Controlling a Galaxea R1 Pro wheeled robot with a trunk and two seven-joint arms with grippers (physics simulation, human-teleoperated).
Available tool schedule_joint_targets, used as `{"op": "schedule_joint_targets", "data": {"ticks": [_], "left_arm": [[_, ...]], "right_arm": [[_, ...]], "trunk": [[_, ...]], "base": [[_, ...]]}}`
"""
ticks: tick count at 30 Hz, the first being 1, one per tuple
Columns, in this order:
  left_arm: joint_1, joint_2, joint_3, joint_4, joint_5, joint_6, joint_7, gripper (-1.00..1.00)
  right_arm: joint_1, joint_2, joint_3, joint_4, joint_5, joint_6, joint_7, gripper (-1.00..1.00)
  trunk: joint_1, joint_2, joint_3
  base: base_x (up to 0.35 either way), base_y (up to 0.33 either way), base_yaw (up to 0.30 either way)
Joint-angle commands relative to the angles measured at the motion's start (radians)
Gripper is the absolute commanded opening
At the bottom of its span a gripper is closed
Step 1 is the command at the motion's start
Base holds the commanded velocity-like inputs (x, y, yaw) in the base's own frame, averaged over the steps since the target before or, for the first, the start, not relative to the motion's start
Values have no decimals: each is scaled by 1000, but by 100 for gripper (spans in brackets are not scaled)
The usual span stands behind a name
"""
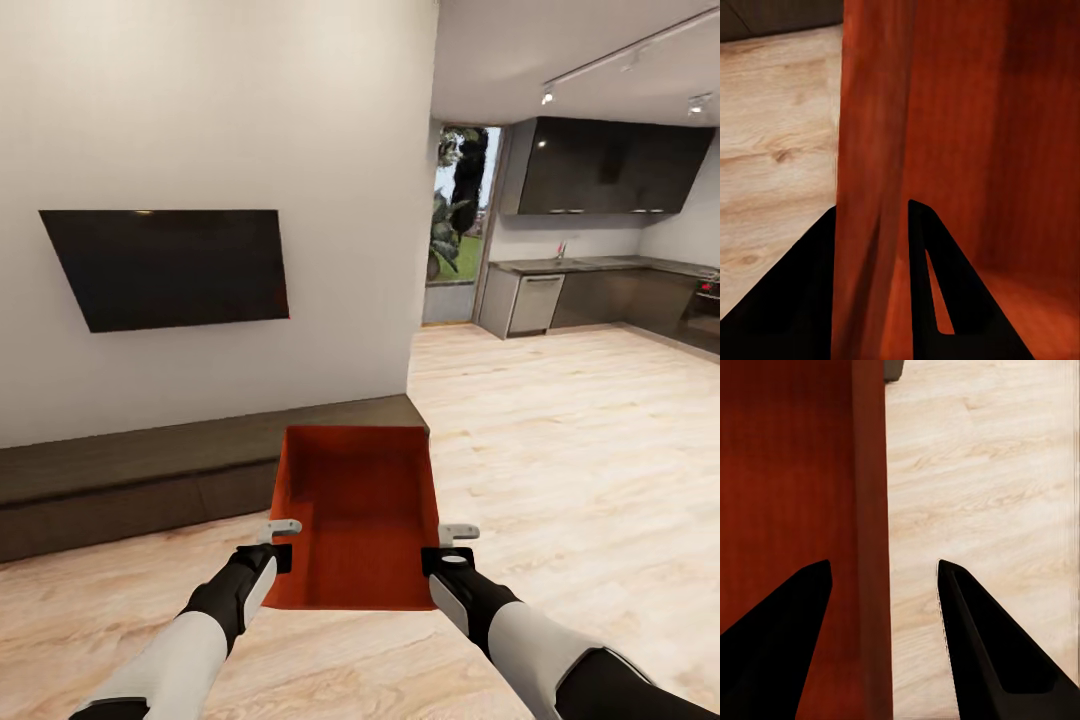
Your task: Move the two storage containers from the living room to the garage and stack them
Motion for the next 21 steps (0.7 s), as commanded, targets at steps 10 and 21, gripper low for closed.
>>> {"op": "schedule_joint_targets", "data": {"ticks": [10,21], "left_arm": [[1,2,9,-1,-29,9,7,-100],[1,2,10,-1,-30,9,7,-100]], "right_arm": [[-2,-1,-25,-30,12,-6,0,-100],[-2,-2,-25,-30,12,-6,0,-100]], "trunk": [[1,-2,-2],[1,-2,-2]], "base": [[0,0,-288],[0,0,-288]]}}
